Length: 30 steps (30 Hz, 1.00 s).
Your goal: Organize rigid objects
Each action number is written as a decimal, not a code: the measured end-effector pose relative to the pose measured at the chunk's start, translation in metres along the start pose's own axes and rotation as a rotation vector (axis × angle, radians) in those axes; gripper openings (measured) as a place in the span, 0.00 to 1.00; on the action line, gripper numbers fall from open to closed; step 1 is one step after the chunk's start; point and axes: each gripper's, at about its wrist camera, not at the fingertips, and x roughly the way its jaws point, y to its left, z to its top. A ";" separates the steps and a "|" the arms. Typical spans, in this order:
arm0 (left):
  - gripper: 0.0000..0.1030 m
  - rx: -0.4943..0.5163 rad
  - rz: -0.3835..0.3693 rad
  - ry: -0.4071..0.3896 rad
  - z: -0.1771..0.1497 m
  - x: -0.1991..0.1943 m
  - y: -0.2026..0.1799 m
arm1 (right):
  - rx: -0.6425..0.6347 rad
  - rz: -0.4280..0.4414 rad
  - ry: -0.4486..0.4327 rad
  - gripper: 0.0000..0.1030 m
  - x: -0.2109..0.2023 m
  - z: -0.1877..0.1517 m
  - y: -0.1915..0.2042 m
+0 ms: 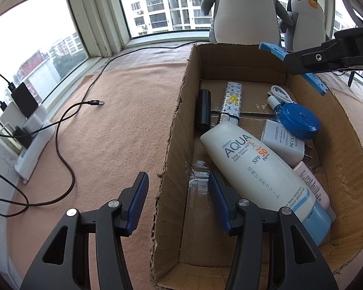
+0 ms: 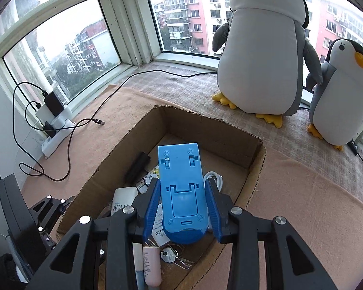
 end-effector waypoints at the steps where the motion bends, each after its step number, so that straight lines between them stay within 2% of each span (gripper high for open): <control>1: 0.50 0.000 0.000 0.000 0.000 0.000 0.000 | -0.002 0.003 -0.001 0.35 0.000 0.000 0.001; 4: 0.50 0.000 0.001 0.000 0.000 0.000 0.000 | -0.007 0.008 -0.008 0.47 -0.002 0.000 0.003; 18: 0.50 -0.001 -0.001 0.003 -0.002 -0.001 0.000 | 0.007 -0.011 -0.014 0.48 -0.025 -0.020 -0.007; 24: 0.50 0.005 0.002 0.007 -0.003 -0.002 0.000 | 0.051 -0.020 -0.034 0.51 -0.047 -0.036 -0.019; 30: 0.54 0.024 0.018 0.009 0.000 -0.001 0.000 | 0.091 -0.052 -0.062 0.52 -0.074 -0.054 -0.033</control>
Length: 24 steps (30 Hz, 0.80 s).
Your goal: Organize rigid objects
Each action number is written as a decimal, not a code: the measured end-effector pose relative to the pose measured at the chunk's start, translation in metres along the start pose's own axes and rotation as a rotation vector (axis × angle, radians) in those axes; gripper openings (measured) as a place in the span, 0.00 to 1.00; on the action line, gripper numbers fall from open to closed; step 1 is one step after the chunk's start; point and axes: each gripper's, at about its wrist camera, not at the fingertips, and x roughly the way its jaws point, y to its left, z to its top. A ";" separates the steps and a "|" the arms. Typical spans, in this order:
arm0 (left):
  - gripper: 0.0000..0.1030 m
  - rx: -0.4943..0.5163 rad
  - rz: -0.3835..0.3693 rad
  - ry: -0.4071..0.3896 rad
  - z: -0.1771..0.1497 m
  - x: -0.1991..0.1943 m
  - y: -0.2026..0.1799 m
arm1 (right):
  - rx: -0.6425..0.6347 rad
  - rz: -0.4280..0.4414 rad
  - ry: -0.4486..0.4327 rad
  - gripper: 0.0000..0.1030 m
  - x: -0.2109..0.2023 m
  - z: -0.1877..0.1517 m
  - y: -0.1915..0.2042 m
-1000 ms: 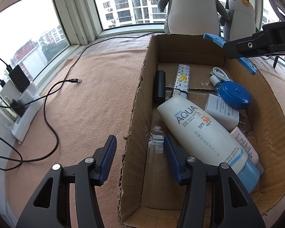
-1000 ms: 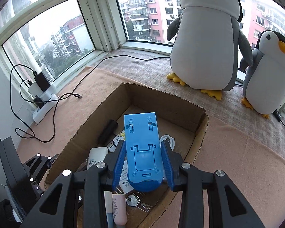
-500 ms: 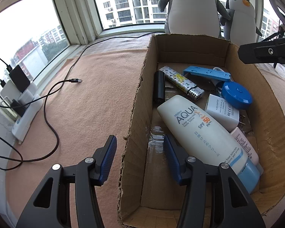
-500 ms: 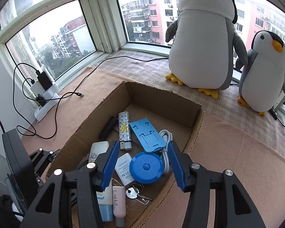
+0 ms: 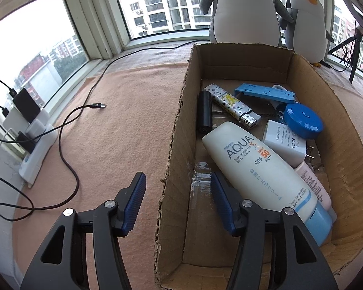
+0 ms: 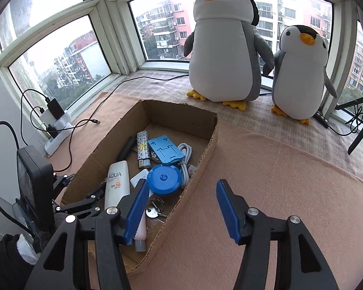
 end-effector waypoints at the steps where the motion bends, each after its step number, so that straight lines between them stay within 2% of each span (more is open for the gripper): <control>1: 0.55 0.001 -0.001 0.000 0.000 -0.001 0.000 | 0.009 -0.006 -0.007 0.52 -0.005 -0.002 -0.003; 6: 0.57 0.021 0.023 -0.052 0.006 -0.017 -0.002 | 0.059 -0.028 -0.052 0.54 -0.033 -0.011 -0.018; 10: 0.61 0.024 0.012 -0.094 0.013 -0.040 -0.004 | 0.096 -0.043 -0.090 0.56 -0.058 -0.018 -0.027; 17: 0.72 -0.003 -0.066 -0.157 0.021 -0.099 -0.009 | 0.159 -0.082 -0.150 0.65 -0.103 -0.037 -0.037; 21: 0.74 -0.019 -0.097 -0.196 0.027 -0.134 -0.012 | 0.193 -0.111 -0.181 0.67 -0.126 -0.047 -0.041; 24: 0.78 -0.010 -0.111 -0.221 0.031 -0.154 -0.015 | 0.208 -0.140 -0.204 0.72 -0.140 -0.054 -0.041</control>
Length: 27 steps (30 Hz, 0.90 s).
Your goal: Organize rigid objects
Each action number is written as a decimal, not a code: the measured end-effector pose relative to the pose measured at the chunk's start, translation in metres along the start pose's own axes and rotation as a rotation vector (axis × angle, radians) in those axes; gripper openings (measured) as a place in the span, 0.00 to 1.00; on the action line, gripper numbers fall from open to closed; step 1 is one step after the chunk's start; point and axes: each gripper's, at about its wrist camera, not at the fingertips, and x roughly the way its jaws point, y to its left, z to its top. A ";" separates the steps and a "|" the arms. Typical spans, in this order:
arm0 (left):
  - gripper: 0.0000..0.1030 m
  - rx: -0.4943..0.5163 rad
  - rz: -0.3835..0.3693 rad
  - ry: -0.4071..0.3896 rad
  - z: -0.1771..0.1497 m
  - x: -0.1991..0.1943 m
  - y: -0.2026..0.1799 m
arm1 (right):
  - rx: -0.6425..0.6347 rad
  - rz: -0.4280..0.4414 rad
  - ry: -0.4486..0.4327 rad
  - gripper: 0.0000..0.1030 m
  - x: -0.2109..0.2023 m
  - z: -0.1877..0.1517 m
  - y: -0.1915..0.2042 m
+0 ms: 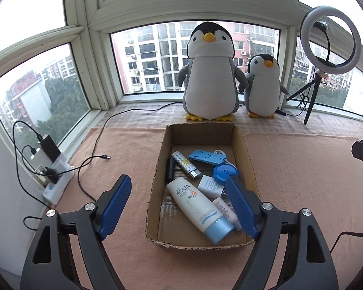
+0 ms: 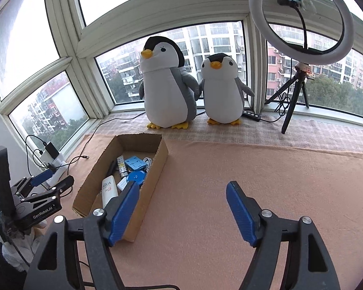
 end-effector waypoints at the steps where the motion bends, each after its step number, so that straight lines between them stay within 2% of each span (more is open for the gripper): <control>1: 0.78 0.006 -0.005 -0.003 0.002 -0.005 -0.002 | 0.003 -0.010 -0.009 0.75 -0.005 -0.001 -0.001; 6: 0.78 0.009 -0.022 -0.021 0.006 -0.024 -0.009 | 0.007 -0.076 -0.045 0.80 -0.026 -0.008 -0.003; 14: 0.78 0.002 -0.043 -0.034 0.007 -0.041 -0.015 | 0.027 -0.121 -0.089 0.84 -0.048 -0.016 -0.007; 27: 0.78 -0.002 -0.038 -0.036 0.004 -0.049 -0.019 | 0.027 -0.128 -0.098 0.85 -0.055 -0.022 -0.007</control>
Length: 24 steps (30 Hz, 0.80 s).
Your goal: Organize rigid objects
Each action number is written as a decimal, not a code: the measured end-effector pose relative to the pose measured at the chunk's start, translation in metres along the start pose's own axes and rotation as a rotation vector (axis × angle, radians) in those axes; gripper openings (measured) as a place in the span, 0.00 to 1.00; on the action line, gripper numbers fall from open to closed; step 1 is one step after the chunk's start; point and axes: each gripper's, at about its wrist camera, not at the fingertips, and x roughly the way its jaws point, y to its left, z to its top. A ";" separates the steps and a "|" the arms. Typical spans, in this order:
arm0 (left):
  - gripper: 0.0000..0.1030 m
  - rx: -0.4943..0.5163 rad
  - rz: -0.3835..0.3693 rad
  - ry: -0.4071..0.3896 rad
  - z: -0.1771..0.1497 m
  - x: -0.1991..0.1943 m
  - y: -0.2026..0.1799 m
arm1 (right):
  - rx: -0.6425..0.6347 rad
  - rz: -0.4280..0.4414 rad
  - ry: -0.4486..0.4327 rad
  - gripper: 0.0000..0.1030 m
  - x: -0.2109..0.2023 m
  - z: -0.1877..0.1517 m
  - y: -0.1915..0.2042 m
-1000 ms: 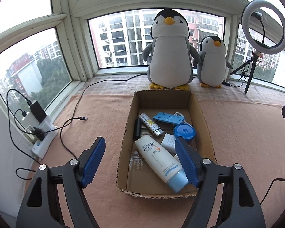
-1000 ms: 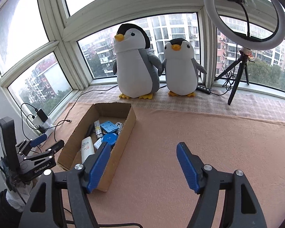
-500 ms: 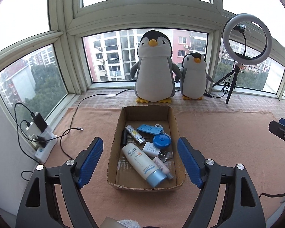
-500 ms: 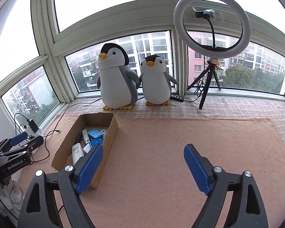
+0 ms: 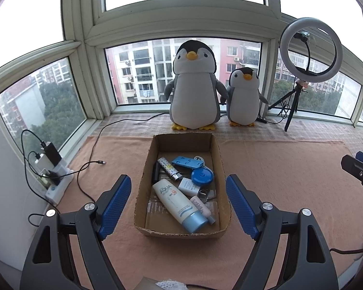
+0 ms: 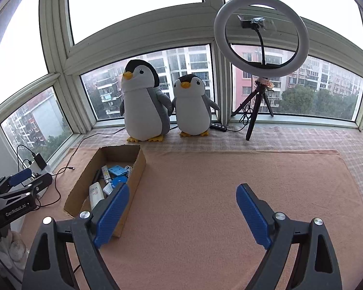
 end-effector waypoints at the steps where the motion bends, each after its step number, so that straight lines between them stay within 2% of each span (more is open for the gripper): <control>1: 0.79 0.000 0.001 0.000 0.000 0.000 0.000 | 0.001 0.000 0.000 0.85 0.000 0.000 0.000; 24: 0.78 -0.015 0.017 0.016 -0.001 0.004 0.004 | -0.005 0.001 0.018 0.85 0.007 -0.001 0.001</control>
